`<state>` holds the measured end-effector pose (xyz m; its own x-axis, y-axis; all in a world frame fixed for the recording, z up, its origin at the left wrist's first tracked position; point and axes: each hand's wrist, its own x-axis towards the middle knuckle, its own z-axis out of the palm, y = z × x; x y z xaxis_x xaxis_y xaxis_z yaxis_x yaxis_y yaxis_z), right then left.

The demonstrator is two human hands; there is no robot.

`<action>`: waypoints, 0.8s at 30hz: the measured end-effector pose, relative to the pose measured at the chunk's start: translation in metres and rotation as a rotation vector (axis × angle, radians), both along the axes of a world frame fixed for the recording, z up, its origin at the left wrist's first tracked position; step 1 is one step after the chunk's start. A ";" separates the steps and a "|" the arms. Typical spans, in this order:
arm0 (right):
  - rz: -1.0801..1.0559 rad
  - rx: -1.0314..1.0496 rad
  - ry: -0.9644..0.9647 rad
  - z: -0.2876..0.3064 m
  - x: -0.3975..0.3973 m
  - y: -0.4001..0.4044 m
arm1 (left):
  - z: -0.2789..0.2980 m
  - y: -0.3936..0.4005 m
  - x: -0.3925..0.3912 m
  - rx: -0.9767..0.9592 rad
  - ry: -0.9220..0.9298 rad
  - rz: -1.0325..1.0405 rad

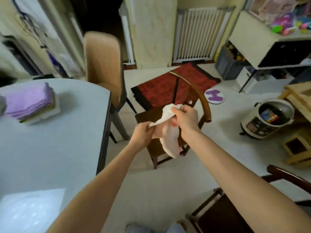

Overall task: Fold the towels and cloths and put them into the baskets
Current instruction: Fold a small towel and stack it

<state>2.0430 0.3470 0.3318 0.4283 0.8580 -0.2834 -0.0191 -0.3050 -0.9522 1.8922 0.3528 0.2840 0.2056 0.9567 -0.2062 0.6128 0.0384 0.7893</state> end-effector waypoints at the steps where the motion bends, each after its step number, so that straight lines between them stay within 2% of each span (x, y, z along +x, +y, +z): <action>1: 0.020 0.031 -0.242 0.001 -0.014 0.002 | 0.002 0.002 -0.023 0.019 0.013 0.035; 3: 0.082 0.098 -0.625 0.001 -0.058 0.012 | 0.011 0.004 -0.087 0.052 0.007 0.089; 4: 0.128 0.136 -0.701 0.001 -0.081 0.017 | 0.019 0.004 -0.118 0.056 -0.009 0.113; 6: 0.252 0.188 -0.664 -0.001 -0.122 0.029 | 0.034 0.004 -0.173 0.060 -0.029 0.123; 9: 0.436 0.201 -0.475 0.001 -0.184 0.042 | 0.052 0.002 -0.246 -0.004 -0.056 0.127; 11: 0.558 0.220 -0.465 0.004 -0.230 0.052 | 0.061 -0.006 -0.298 -0.087 -0.113 0.148; 14: 0.791 0.260 -0.520 0.007 -0.293 0.071 | 0.067 -0.019 -0.360 -0.168 -0.136 0.179; 18: 1.120 0.257 -0.679 -0.006 -0.367 0.092 | 0.063 -0.045 -0.424 -0.313 -0.006 0.204; 21: 1.421 0.323 -0.885 -0.013 -0.431 0.111 | 0.060 -0.070 -0.470 -0.415 0.041 0.349; 22: 1.481 0.332 -0.914 -0.014 -0.438 0.115 | 0.059 -0.075 -0.479 -0.451 0.068 0.378; 24: 1.742 0.429 -0.979 -0.015 -0.483 0.128 | 0.055 -0.099 -0.506 -0.519 0.129 0.520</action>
